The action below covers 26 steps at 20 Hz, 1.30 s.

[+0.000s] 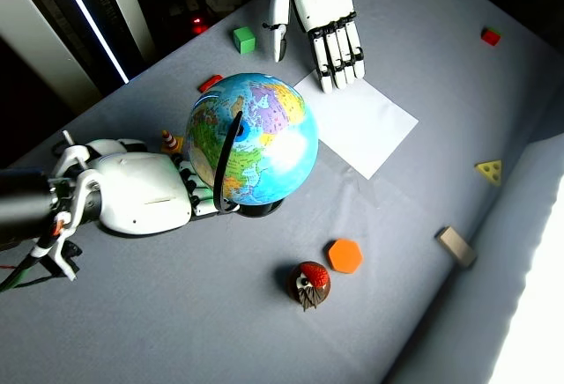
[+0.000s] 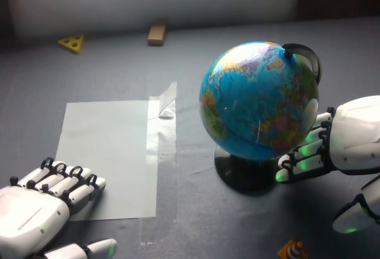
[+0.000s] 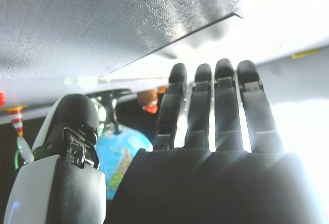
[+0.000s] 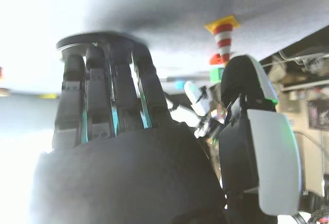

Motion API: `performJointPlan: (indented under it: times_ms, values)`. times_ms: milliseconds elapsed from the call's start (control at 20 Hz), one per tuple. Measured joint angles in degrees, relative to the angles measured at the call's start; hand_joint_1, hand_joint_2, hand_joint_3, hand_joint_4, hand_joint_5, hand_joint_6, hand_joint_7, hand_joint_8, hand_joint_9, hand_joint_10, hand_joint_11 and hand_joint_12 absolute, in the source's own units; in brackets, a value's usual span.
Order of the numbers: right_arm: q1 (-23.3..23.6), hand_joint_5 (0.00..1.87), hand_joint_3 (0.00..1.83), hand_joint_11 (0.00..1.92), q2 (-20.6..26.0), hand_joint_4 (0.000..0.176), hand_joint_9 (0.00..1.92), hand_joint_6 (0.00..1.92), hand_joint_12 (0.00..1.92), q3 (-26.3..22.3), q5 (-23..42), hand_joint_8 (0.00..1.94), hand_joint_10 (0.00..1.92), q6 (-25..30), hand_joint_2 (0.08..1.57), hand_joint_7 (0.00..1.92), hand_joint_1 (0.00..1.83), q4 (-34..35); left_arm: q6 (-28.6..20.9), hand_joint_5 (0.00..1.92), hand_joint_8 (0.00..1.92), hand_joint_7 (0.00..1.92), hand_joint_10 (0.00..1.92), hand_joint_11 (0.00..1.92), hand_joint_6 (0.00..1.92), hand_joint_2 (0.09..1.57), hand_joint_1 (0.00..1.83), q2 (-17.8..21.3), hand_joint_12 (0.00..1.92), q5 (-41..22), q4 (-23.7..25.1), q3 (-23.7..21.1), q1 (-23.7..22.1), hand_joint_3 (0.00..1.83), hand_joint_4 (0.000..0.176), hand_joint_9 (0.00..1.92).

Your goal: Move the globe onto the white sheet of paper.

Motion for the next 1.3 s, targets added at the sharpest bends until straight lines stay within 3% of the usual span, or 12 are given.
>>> performJointPlan:
  times_ms: [450,850,1300]
  values:
    - [1.4,0.22,0.0,0.0,-2.3,0.0,0.19,0.0,0.27,0.7,-2.4,0.0,0.0,-0.1,1.14,0.21,0.04,0.4,-0.2,0.15,0.0,0.1,0.0,0.0,0.0,1.2,0.0,1.1,0.19,-0.2,0.4,-0.2,0.5,0.0,0.019,0.12]
    - [1.2,0.23,0.0,0.0,-7.5,0.0,0.19,0.0,0.26,5.1,-3.5,0.0,0.0,-0.1,1.14,0.21,0.04,2.6,-1.3,0.14,0.0,0.1,0.0,0.0,0.0,1.2,0.0,1.3,0.19,-1.6,1.1,-0.7,1.0,0.0,0.019,0.12]
    - [1.9,0.22,0.0,0.0,-13.0,0.0,0.19,0.0,0.26,5.8,-6.9,0.0,0.0,-2.0,1.14,0.21,0.04,3.7,-1.1,0.14,0.0,0.1,0.0,0.0,0.0,1.2,0.0,1.5,0.19,-1.0,0.4,-0.9,1.2,0.0,0.019,0.12]
